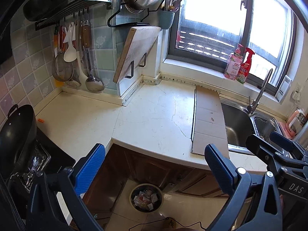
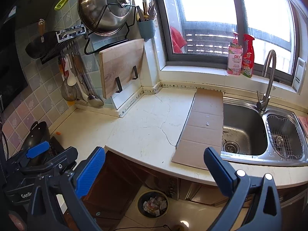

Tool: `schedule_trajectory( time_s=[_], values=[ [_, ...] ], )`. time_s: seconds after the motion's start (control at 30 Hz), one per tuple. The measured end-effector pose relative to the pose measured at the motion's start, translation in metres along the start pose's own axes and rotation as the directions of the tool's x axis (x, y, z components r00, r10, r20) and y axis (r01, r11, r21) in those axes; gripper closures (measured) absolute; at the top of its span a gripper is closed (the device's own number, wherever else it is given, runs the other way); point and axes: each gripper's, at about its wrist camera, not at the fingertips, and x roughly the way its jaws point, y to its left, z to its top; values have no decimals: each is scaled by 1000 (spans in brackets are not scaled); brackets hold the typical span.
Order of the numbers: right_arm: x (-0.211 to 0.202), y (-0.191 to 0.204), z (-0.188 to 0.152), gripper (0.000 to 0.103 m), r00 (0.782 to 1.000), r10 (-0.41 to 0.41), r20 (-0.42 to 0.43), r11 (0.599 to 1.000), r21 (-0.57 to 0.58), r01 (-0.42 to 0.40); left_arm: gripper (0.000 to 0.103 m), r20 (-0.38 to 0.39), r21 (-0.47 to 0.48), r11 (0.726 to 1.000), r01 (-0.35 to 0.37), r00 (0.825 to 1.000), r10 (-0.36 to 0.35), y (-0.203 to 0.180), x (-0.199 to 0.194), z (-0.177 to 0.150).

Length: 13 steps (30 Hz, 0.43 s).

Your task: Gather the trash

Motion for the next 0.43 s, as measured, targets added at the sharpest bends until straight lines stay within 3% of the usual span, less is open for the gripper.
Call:
schedule_trajectory(
  time_s=[0.43],
  values=[
    [17, -17, 19, 0, 998, 58, 5, 998, -19, -58, 1, 7, -23, 999, -40, 999, 40, -14, 13, 15]
  ],
)
